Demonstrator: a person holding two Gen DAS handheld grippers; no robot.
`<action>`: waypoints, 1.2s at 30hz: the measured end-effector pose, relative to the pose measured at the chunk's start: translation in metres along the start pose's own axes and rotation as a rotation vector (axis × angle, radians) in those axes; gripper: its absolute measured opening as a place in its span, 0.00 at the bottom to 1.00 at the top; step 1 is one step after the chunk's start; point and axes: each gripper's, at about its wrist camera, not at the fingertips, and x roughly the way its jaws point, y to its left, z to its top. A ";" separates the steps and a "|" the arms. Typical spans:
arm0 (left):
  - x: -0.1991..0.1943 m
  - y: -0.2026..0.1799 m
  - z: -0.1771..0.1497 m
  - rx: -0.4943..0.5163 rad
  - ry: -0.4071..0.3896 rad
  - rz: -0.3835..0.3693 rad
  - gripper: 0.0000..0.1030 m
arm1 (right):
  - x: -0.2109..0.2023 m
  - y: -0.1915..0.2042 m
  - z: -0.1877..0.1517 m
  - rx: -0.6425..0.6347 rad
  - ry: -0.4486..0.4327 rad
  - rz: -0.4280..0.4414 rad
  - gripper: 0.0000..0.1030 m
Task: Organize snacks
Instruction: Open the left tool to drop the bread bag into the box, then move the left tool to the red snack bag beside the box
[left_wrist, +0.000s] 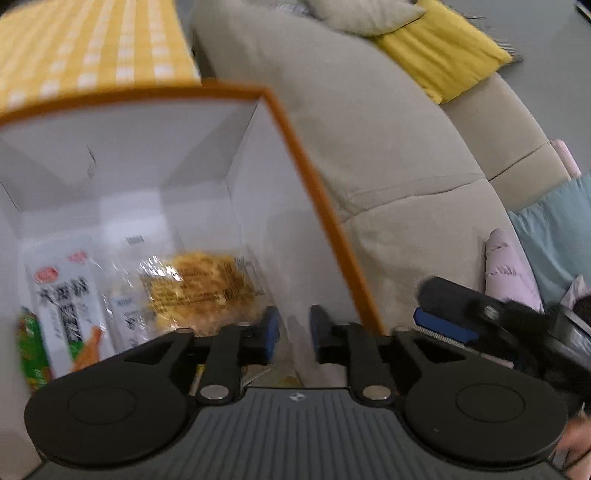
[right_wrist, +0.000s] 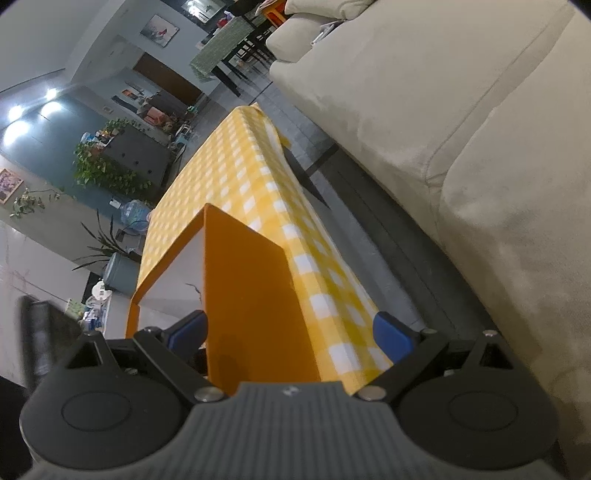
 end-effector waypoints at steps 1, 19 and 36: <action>-0.007 -0.002 -0.001 0.004 -0.013 0.017 0.44 | -0.001 0.000 0.000 -0.002 -0.005 -0.006 0.91; -0.121 -0.041 -0.030 0.127 -0.168 0.294 0.83 | -0.033 0.040 -0.008 -0.201 -0.031 -0.105 0.93; -0.220 -0.008 -0.106 -0.043 -0.295 0.337 0.85 | -0.060 0.110 -0.051 -0.416 -0.037 -0.120 0.97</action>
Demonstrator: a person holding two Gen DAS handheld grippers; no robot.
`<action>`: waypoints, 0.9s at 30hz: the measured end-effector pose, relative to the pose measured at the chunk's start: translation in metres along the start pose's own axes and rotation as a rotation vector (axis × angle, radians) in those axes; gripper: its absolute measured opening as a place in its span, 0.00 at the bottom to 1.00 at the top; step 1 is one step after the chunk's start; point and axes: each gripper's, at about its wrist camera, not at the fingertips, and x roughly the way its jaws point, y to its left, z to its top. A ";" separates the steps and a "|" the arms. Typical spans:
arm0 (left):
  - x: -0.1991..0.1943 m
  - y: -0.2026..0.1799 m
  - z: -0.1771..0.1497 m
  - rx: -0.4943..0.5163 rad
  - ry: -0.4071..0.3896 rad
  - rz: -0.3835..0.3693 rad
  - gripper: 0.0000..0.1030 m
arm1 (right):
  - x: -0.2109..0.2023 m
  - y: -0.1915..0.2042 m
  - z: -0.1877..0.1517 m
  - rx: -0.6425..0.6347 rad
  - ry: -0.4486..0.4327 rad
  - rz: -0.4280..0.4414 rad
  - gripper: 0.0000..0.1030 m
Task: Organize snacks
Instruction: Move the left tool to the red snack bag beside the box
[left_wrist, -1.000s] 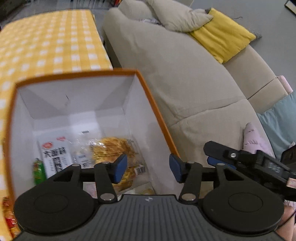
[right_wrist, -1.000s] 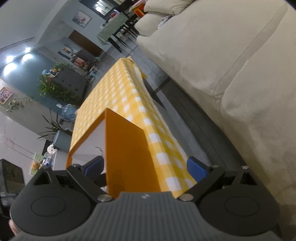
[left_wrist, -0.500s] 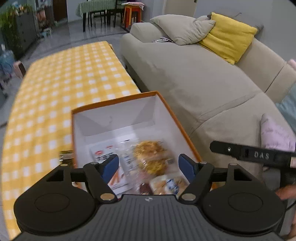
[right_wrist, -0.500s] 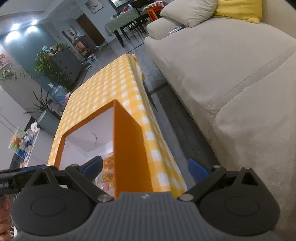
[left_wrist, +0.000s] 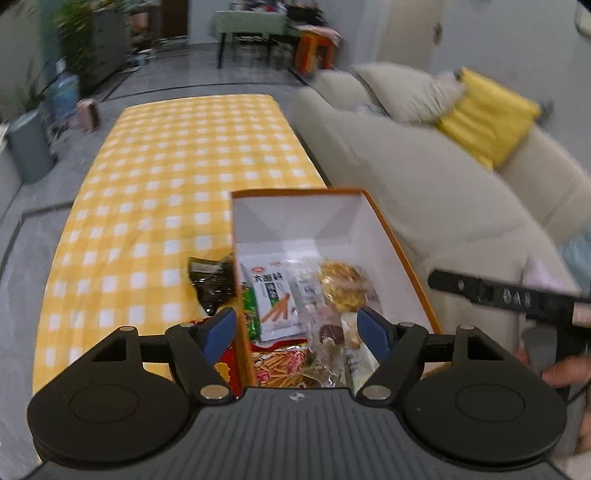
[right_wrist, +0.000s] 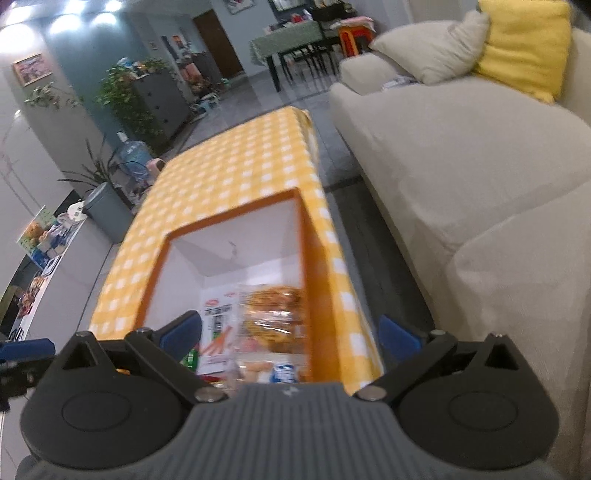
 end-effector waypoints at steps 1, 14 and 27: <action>-0.004 0.008 0.000 -0.027 -0.010 0.003 0.85 | -0.002 0.006 0.000 -0.009 -0.005 0.011 0.97; -0.003 0.113 -0.034 -0.195 -0.023 0.120 0.85 | -0.017 0.131 -0.027 -0.172 -0.051 0.186 0.97; 0.101 0.117 -0.075 -0.085 0.098 0.042 0.87 | 0.025 0.163 -0.053 -0.198 0.018 0.103 0.97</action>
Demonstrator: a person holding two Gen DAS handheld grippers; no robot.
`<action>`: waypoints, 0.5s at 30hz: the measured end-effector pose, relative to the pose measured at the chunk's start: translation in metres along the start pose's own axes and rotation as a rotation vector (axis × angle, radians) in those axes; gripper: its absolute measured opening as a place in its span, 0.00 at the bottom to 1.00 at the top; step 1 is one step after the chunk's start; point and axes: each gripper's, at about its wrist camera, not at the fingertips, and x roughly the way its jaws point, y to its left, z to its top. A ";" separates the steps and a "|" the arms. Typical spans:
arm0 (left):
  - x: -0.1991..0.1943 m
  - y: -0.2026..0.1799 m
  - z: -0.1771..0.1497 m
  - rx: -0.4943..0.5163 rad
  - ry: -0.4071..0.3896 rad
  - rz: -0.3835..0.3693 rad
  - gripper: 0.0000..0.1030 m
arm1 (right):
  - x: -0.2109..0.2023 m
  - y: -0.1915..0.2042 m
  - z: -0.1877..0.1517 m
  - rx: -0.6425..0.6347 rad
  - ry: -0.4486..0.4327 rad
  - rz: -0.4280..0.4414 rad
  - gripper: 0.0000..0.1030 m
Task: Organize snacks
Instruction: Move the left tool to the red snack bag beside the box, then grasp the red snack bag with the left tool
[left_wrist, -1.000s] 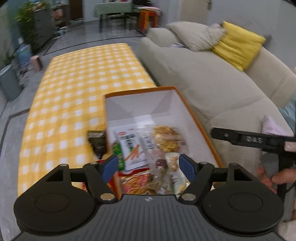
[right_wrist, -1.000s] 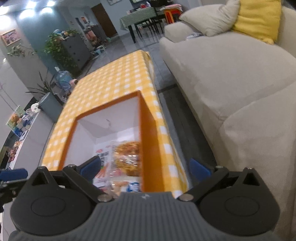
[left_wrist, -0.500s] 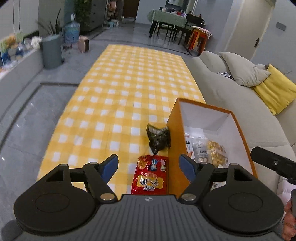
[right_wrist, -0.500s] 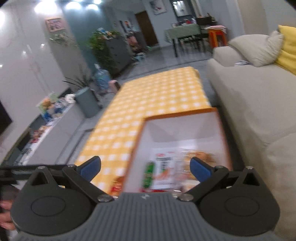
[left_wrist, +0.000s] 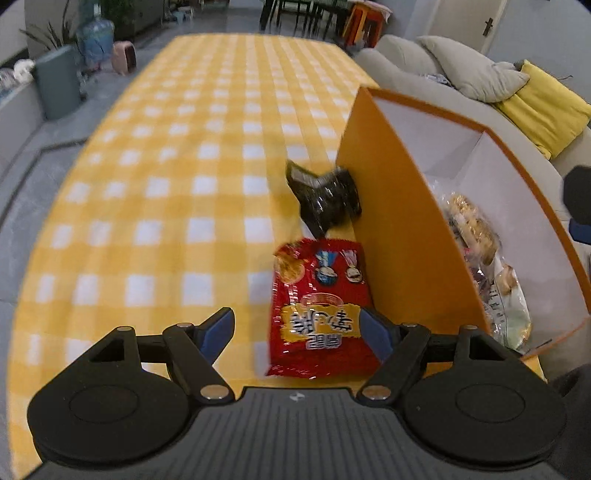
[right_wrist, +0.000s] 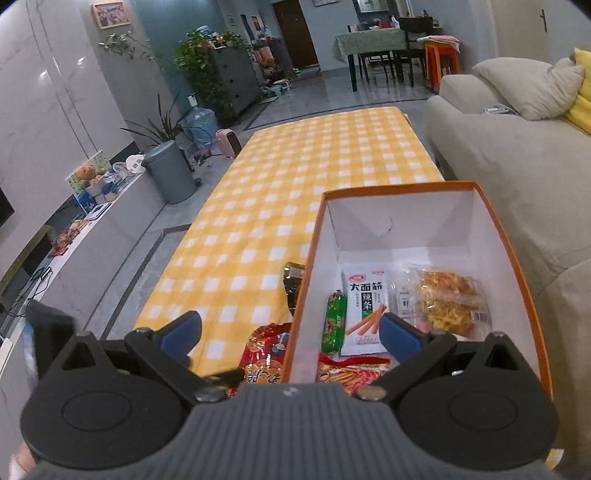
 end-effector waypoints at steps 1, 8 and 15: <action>0.004 0.000 0.001 -0.004 0.001 -0.008 0.87 | 0.002 -0.003 0.000 0.009 0.000 -0.007 0.97; 0.028 -0.010 0.005 0.014 0.026 0.040 0.88 | 0.017 -0.028 -0.004 0.078 0.033 -0.015 0.96; 0.046 0.003 0.001 -0.019 0.028 0.020 1.00 | 0.019 -0.038 -0.002 0.048 0.020 -0.039 0.96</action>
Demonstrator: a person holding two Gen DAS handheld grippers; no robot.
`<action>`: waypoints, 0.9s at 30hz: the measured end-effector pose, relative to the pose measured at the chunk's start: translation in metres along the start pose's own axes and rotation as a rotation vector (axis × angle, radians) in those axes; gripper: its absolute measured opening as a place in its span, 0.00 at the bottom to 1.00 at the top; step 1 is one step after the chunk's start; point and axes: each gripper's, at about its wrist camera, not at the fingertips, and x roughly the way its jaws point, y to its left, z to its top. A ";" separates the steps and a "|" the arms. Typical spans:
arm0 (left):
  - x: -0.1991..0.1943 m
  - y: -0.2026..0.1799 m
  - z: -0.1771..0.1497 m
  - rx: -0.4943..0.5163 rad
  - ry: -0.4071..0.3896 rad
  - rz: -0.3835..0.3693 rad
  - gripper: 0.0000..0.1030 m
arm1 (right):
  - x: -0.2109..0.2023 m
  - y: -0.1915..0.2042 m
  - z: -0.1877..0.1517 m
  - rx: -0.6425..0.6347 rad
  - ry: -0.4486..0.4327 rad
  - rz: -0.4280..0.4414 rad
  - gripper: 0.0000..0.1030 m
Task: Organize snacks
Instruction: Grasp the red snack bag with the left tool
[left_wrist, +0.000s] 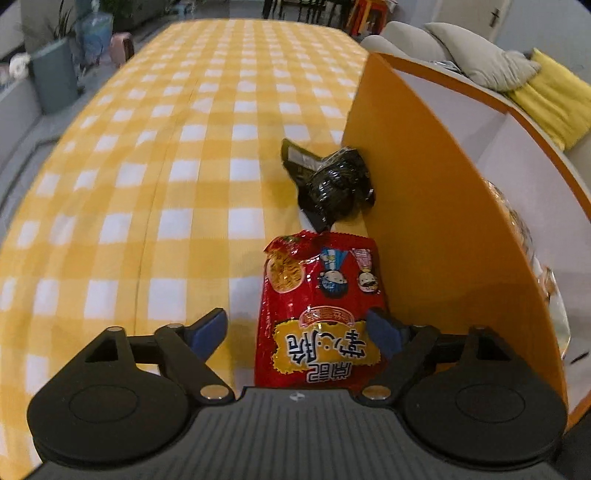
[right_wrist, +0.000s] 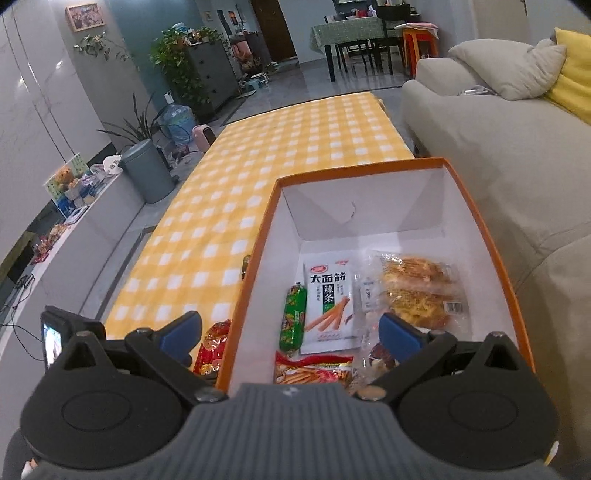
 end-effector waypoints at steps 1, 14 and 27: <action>0.002 0.004 0.000 -0.022 0.006 -0.007 1.00 | 0.000 -0.001 0.000 0.006 -0.001 0.009 0.96; -0.013 0.037 -0.001 -0.062 0.043 0.007 1.00 | -0.007 -0.005 0.000 0.025 -0.009 0.024 0.96; -0.042 0.007 0.020 0.604 -0.049 -0.061 1.00 | -0.014 0.000 -0.002 -0.022 -0.005 0.012 0.96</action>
